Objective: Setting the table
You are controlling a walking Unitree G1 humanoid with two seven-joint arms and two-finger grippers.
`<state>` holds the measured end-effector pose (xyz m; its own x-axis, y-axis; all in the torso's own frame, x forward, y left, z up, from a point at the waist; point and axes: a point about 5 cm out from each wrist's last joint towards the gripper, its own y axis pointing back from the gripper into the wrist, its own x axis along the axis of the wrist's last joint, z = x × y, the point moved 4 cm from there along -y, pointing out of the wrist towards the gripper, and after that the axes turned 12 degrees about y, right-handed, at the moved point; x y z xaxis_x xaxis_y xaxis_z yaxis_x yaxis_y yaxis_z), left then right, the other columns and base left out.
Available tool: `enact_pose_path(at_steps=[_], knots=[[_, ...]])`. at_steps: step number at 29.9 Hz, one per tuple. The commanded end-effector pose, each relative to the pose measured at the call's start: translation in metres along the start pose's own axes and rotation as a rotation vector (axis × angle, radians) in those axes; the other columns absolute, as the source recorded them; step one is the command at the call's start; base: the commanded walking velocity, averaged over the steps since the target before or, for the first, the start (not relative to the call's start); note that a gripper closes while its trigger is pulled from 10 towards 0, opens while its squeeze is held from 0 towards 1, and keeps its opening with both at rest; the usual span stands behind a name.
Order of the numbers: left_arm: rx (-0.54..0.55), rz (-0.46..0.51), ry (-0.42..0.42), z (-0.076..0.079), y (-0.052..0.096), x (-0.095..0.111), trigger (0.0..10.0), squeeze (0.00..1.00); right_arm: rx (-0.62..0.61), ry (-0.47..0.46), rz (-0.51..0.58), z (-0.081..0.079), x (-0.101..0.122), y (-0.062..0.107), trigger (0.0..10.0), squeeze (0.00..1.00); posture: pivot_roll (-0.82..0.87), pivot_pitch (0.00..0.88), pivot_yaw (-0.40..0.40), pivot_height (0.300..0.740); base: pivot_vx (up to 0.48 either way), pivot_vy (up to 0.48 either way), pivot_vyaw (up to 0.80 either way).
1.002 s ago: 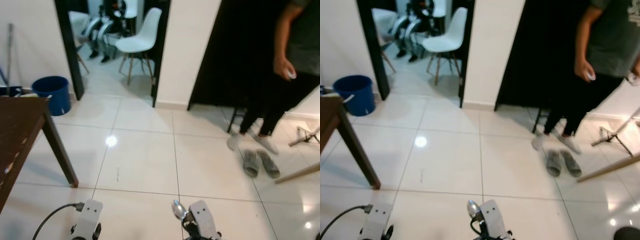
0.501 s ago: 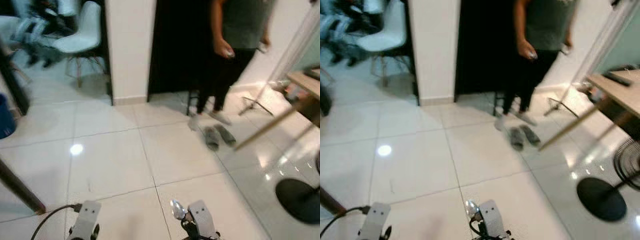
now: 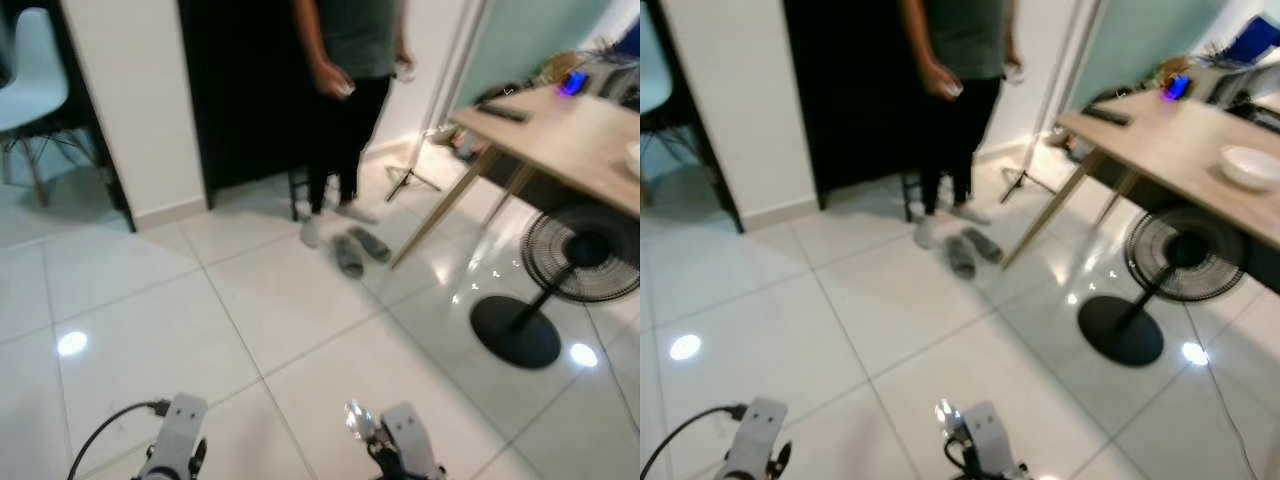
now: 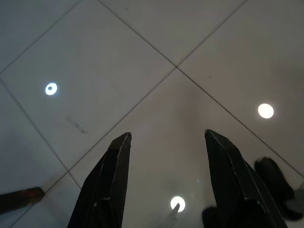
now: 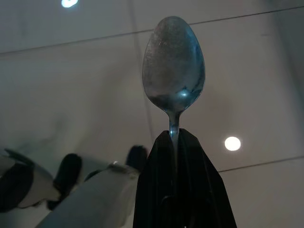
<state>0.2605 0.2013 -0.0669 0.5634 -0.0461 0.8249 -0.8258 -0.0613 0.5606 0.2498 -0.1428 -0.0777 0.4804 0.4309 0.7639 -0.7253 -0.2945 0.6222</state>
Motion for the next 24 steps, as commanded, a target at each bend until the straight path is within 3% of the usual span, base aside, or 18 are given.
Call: enact_pose_path(at_steps=[1,16,24], knots=[[0.013,-0.062,0.009,-0.0038,0.0066,-0.0202,10.0,0.00,0.011,-0.009,-0.006,-0.0062,-0.0038,0.0006,10.0,0.00,-0.03,0.000,0.024,0.740,0.000,0.000,-0.77],[0.010,-0.054,-0.005,-0.0035,0.0063,-0.0192,10.0,0.00,0.010,-0.001,-0.001,-0.0063,-0.0030,0.0003,10.0,0.00,-0.04,0.000,0.024,0.740,0.000,0.000,-0.77],[0.012,-0.045,-0.021,-0.0038,0.0058,-0.0175,10.0,0.00,0.003,-0.008,0.023,-0.0059,0.0005,0.0000,10.0,0.00,-0.04,0.000,0.028,0.740,0.480,0.000,-0.16]])
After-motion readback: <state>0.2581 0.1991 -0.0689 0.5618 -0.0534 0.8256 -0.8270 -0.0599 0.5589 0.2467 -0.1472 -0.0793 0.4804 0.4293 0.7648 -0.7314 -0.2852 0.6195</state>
